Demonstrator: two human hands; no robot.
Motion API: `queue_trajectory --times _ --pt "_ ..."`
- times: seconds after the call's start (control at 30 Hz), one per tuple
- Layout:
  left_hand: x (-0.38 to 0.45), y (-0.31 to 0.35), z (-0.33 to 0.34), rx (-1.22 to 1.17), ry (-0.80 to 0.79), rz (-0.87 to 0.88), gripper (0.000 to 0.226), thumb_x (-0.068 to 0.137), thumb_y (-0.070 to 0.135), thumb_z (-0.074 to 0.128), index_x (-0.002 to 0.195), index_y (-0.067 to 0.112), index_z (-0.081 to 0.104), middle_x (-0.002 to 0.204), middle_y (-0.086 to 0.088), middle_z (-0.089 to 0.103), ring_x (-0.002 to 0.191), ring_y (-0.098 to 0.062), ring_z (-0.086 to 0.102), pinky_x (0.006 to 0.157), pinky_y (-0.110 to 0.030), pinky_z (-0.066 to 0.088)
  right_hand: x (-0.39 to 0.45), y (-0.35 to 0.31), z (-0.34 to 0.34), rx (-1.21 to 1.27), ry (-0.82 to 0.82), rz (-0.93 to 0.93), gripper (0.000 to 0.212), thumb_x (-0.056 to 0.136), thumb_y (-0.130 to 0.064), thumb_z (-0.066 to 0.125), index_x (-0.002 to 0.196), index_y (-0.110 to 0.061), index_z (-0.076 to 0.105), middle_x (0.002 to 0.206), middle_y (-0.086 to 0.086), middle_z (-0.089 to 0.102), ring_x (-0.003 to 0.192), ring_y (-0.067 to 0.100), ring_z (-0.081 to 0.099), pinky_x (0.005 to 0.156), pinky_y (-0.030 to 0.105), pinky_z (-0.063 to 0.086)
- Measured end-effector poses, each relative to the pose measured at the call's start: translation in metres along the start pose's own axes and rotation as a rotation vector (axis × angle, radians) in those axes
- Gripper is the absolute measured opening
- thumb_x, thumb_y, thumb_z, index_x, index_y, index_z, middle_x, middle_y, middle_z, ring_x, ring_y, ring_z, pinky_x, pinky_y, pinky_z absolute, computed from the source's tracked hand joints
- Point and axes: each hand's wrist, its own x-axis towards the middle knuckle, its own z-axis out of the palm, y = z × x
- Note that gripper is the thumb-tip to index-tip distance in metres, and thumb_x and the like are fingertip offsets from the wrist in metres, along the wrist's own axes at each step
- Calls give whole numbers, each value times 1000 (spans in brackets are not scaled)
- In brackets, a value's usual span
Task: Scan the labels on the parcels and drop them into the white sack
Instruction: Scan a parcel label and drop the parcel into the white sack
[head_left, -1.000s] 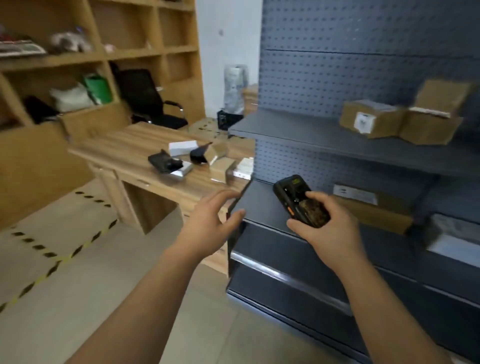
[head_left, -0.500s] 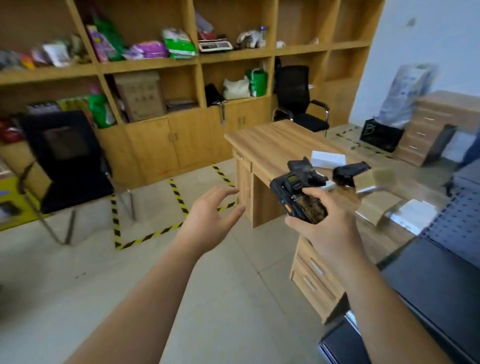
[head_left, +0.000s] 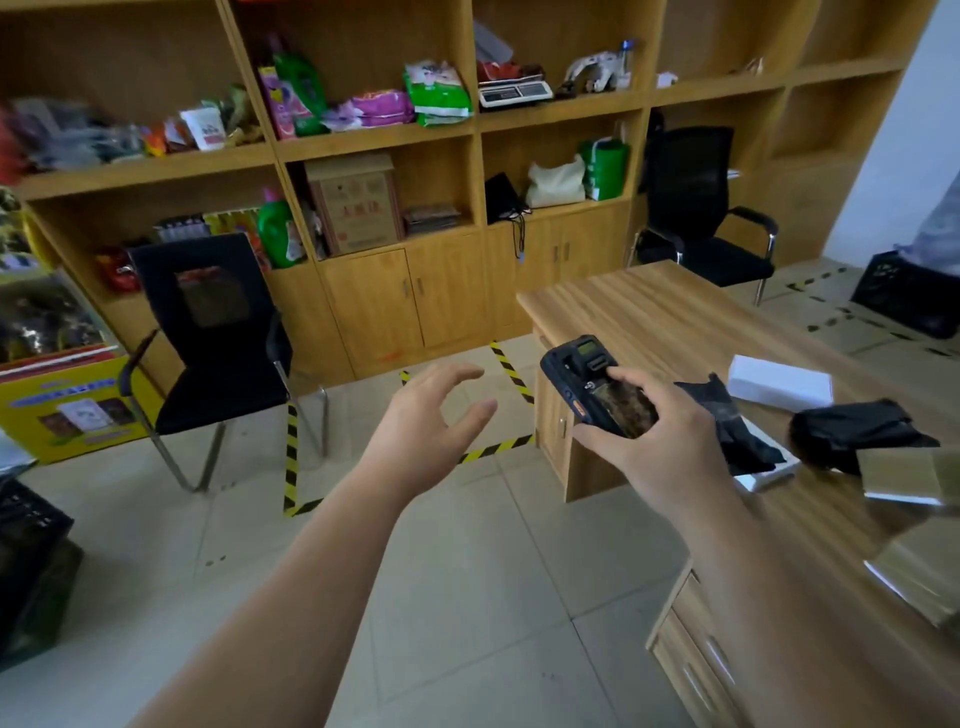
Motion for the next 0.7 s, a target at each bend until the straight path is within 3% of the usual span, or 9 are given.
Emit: queue_trajectory --times 0.17,0.3,0.47,0.7 --pt "82 4 50 -63 -91 90 37 93 38 61 128 26 58 127 15 57 122 -4 48 106 -31 40 49 42 -12 -32 114 94 58 66 -37 89 115 -47 59 103 -23 59 102 8 58 90 30 49" --pt "155 4 110 -158 -208 185 36 93 40 62 127 28 59 126 15 58 119 -1 49 103 -29 41 86 77 -29 -144 247 201 59 67 -36 88 120 -39 62 103 -26 57 100 5 57 89 26 48" --pt "245 33 184 -239 -410 378 38 93 39 63 128 26 59 116 22 51 109 4 45 95 -19 35 116 111 -62 -243 431 406 62 66 -39 88 121 -42 59 114 -17 58 105 10 57 92 34 50" --pt "310 75 280 -382 -669 585 34 91 32 67 123 22 63 116 15 58 105 5 46 91 -14 38 114 141 -94 -348 704 657 60 67 -36 88 121 -40 61 103 -19 57 100 12 59 90 38 53"
